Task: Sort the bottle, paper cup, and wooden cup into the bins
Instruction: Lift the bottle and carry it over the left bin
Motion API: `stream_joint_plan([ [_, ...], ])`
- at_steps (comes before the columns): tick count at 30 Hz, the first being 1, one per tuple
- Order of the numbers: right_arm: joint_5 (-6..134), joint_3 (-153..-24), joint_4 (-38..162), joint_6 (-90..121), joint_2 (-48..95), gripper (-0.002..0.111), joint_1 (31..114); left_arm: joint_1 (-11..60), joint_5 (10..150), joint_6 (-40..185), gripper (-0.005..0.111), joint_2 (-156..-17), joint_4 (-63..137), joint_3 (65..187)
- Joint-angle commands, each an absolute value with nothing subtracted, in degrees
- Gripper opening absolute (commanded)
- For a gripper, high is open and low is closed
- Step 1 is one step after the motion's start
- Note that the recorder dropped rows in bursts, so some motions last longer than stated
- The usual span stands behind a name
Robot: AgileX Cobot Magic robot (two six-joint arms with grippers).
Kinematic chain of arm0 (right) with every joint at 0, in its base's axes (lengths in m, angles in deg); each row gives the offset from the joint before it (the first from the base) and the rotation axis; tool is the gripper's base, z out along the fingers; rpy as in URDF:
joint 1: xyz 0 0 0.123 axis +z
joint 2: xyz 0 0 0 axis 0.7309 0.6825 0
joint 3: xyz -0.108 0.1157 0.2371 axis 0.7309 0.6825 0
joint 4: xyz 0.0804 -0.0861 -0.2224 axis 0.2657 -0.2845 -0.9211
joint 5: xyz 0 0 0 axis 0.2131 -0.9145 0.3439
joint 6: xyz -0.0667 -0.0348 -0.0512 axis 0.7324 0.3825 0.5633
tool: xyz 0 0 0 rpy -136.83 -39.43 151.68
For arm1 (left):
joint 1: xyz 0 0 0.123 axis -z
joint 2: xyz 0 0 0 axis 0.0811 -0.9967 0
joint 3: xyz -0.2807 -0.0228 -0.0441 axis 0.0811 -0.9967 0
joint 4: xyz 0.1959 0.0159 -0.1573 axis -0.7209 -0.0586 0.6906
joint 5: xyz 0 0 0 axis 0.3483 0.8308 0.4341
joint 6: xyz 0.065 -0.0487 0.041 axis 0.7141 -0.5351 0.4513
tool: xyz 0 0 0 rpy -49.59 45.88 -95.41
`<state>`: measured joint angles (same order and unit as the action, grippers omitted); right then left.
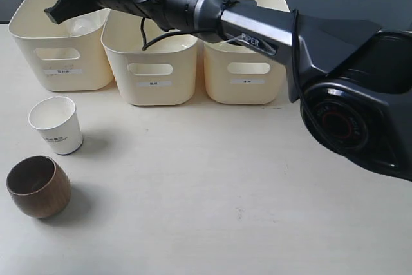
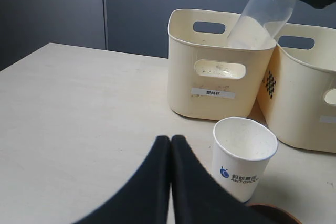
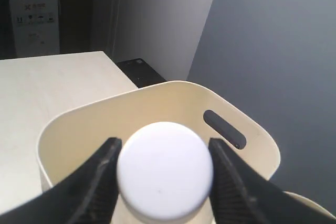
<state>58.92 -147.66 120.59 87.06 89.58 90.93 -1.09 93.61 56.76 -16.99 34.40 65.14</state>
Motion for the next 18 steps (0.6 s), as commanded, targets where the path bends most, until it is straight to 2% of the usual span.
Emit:
stream_joint_plan([
  [1, 58.08, -148.33, 121.07, 86.95, 90.14, 0.000, 90.59, -0.89, 93.35, 56.68, 0.000, -16.69, 34.25, 65.37],
  [5, 56.57, -148.33, 121.07, 86.95, 90.51, 0.004, 90.46, -0.89, 93.35, 56.68, 0.000, -16.69, 34.25, 65.37],
  [11, 56.32, -148.33, 120.82, 86.95, 91.15, 0.027, 90.37, -0.89, 93.35, 56.68, 0.000, -16.69, 34.25, 65.37],
  [18, 55.91, -148.33, 120.54, 86.95, 91.15, 0.028, 90.37, -0.89, 93.35, 56.68, 0.000, -16.69, 34.25, 65.37],
])
